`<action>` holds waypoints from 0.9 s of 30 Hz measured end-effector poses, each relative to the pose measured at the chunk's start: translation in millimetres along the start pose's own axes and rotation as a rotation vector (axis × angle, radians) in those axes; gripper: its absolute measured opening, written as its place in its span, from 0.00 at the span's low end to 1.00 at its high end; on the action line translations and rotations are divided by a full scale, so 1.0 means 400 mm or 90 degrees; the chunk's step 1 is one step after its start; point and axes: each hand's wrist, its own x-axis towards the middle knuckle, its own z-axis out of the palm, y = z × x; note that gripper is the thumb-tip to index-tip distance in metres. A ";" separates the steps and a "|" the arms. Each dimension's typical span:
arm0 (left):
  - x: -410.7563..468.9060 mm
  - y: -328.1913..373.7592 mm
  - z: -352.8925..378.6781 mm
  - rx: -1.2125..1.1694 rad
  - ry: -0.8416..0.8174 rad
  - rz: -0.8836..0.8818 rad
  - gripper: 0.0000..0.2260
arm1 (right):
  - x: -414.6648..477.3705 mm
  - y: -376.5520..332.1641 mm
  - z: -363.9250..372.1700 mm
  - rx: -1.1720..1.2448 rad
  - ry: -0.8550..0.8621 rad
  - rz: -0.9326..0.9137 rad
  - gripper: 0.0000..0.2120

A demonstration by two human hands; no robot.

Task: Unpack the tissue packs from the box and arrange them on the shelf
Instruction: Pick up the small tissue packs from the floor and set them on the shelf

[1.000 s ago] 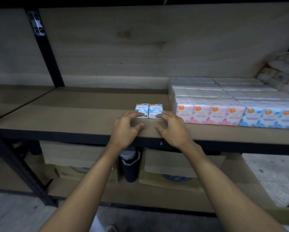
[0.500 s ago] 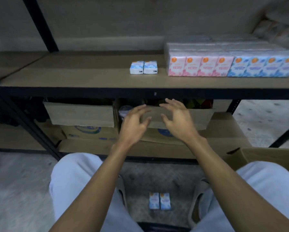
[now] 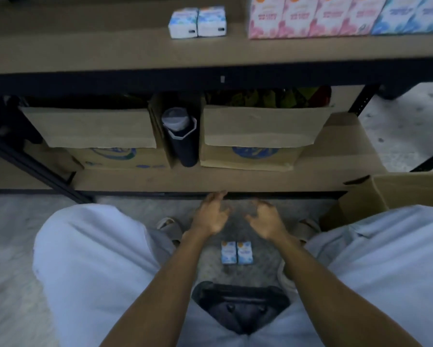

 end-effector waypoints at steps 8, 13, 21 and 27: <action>0.041 -0.121 0.165 -0.002 -0.127 -0.055 0.23 | 0.052 0.103 0.130 0.057 -0.070 0.087 0.16; 0.058 -0.162 0.251 0.000 -0.153 -0.089 0.23 | 0.090 0.156 0.223 0.100 -0.101 0.146 0.18; 0.054 -0.243 0.377 0.023 -0.206 -0.140 0.27 | 0.117 0.263 0.344 0.090 -0.161 0.159 0.27; 0.072 -0.257 0.422 0.018 -0.195 -0.139 0.29 | 0.120 0.281 0.358 0.066 -0.155 0.129 0.29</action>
